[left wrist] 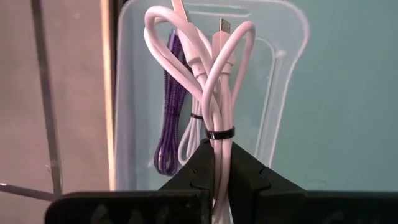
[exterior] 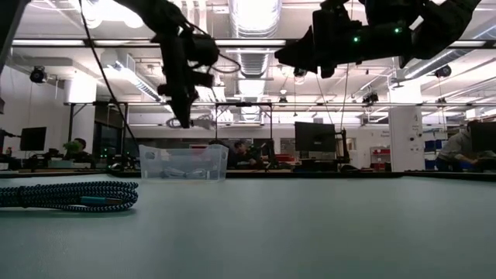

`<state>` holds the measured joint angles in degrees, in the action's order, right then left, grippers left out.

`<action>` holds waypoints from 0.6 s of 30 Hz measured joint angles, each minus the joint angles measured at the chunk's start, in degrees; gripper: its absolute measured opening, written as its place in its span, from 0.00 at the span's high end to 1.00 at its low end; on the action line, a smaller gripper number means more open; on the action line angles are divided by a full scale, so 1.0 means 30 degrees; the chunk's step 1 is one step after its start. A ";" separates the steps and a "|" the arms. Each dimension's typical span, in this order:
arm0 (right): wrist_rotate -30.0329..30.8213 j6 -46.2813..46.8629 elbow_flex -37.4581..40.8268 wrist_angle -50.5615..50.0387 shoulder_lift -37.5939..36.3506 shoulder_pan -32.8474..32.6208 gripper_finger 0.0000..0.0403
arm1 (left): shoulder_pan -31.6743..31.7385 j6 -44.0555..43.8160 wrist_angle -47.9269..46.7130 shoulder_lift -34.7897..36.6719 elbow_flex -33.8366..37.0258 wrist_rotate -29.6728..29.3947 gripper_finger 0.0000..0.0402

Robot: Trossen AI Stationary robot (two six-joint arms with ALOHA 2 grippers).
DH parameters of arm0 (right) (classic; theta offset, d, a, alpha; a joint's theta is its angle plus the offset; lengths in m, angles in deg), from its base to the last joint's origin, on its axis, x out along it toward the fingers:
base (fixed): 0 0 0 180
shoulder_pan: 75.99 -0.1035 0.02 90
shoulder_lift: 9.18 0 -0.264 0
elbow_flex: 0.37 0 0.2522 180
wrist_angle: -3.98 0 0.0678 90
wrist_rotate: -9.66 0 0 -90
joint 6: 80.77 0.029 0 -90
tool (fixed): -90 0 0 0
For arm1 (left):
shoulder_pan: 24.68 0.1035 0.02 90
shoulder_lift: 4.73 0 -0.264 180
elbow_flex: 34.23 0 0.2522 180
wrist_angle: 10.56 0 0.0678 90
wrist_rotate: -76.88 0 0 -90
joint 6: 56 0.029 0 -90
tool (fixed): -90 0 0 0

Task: Pick and place USB-C Cables
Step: Put the white charger cable into the transparent bin

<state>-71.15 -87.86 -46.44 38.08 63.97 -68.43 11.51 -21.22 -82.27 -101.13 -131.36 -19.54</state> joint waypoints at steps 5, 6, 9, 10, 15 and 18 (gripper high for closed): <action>-0.0006 0.0000 0.0000 -0.0168 0.0000 0.0000 0.64 | 0.0536 0.0616 -0.0007 -0.1344 -0.0047 0.0033 0.98; -0.0002 0.0000 0.0000 -0.0177 0.0000 0.0000 0.64 | 0.0637 0.0621 -0.0018 -0.1563 -0.0037 0.0036 0.98; -0.0005 -0.0016 0.0000 -0.0177 0.0000 0.0000 0.64 | 0.0896 0.0634 -0.0007 -0.2032 -0.0037 0.0079 0.98; 0.0002 -0.0022 0.0000 -0.0177 0.0000 0.0000 0.64 | 0.0957 0.0643 -0.0003 -0.2145 -0.0037 0.0115 0.98; -0.0003 -0.0066 0.0000 -0.0214 0.0000 0.0000 0.64 | 0.1086 0.0678 0.0022 -0.2542 -0.0037 0.0226 0.98; -0.0006 -0.0067 0.0000 -0.0244 0.0000 0.0000 0.64 | 0.1086 0.0690 0.0130 -0.2715 -0.0022 0.0611 0.98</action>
<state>-71.17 -88.06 -46.44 37.35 63.97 -68.43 14.76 -19.15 -81.88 -109.27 -131.43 -17.71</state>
